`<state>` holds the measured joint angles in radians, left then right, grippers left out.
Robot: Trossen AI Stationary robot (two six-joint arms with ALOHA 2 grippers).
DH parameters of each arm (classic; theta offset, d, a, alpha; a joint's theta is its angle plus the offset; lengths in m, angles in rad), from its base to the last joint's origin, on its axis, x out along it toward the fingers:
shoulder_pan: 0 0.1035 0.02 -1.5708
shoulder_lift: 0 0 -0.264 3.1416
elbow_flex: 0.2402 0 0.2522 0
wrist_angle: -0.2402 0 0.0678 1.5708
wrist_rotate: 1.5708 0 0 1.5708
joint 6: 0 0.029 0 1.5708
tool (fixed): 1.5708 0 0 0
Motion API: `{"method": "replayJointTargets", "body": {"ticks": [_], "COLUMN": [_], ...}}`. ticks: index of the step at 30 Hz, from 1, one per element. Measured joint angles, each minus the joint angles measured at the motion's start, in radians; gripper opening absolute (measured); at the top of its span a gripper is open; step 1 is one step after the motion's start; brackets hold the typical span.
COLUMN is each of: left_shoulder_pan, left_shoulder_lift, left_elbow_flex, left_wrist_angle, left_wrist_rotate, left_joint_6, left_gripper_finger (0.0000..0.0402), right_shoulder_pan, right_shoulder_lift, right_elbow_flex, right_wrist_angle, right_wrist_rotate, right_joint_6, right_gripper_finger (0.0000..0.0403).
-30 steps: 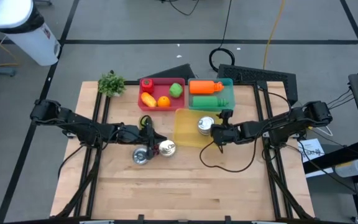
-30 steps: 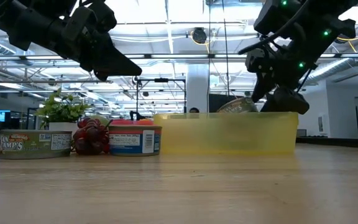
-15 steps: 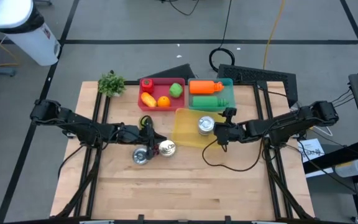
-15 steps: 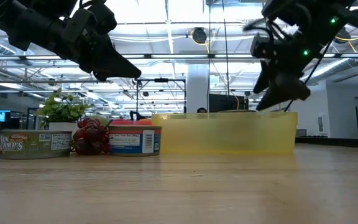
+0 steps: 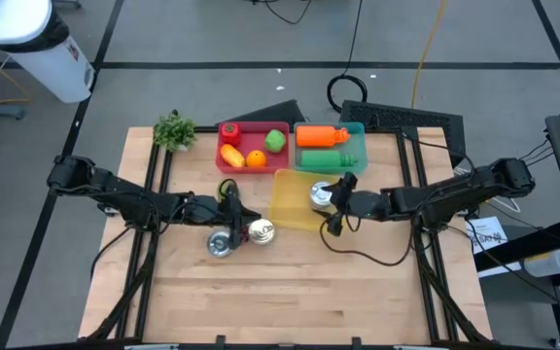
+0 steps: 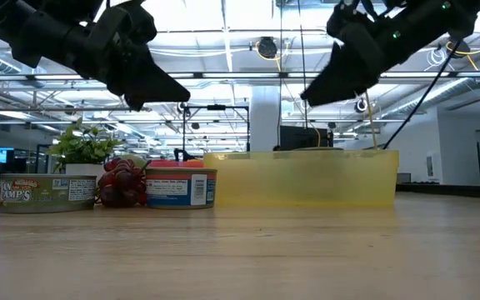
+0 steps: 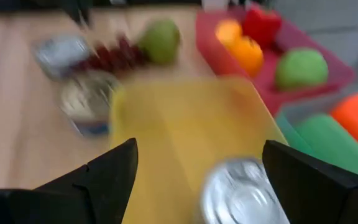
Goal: Pick & Place Food Item
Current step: Put the blue tuna can into the yellow bin
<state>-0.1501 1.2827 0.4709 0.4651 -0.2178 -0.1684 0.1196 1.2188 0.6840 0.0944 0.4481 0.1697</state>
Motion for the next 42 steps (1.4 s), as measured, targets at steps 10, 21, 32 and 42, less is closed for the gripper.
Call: {"method": "replayJointTargets", "body": {"ticks": [10,21,32,42], "left_shoulder_pan": [-0.01,-0.045,-0.064,-0.098], "left_shoulder_lift": [0.0,0.265,0.404,0.335], "left_elbow_flex": [0.021,0.112,0.248,0.327], "left_wrist_angle": [-0.051,-0.205,-0.202,-0.344], "left_wrist_rotate": [0.074,0.04,0.468,0.414], "left_joint_6": [-0.218,-0.224,-0.217,-0.081], "left_gripper_finger": [0.0153,0.0199,0.0158,0.0152], "right_shoulder_pan": [0.011,0.063,0.066,0.086], "right_shoulder_lift": [0.0,-0.001,-0.001,-0.001], "right_elbow_flex": [-0.118,-0.12,-0.12,-0.12], "right_wrist_angle": [0.311,0.369,0.37,0.372], "right_wrist_rotate": [-0.138,-0.138,-0.138,-0.139], "right_joint_6": [-0.054,-0.111,-0.111,-0.129], "right_gripper_finger": [0.0325,0.0325,0.0325,0.0325]}}
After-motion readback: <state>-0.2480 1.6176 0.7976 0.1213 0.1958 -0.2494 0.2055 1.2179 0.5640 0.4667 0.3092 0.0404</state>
